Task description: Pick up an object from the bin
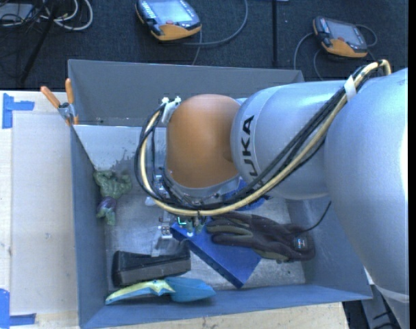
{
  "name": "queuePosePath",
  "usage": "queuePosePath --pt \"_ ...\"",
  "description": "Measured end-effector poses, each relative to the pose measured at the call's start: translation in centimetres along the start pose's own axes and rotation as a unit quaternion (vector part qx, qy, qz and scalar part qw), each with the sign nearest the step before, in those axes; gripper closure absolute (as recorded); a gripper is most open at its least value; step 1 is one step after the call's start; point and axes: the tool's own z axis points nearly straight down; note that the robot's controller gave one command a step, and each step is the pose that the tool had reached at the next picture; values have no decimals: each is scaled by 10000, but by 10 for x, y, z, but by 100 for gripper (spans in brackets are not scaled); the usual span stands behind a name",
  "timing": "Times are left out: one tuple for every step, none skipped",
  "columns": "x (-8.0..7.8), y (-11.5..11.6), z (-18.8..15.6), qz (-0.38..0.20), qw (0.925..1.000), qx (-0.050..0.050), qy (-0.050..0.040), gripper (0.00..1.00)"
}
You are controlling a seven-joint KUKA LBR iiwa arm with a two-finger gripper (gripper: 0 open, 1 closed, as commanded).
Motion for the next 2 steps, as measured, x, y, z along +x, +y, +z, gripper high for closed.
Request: queuePosePath --pt "-2 -1 -4 19 10000 -7 -38 0" --pt "16 9 23 -514 9986 -22 -139 0"
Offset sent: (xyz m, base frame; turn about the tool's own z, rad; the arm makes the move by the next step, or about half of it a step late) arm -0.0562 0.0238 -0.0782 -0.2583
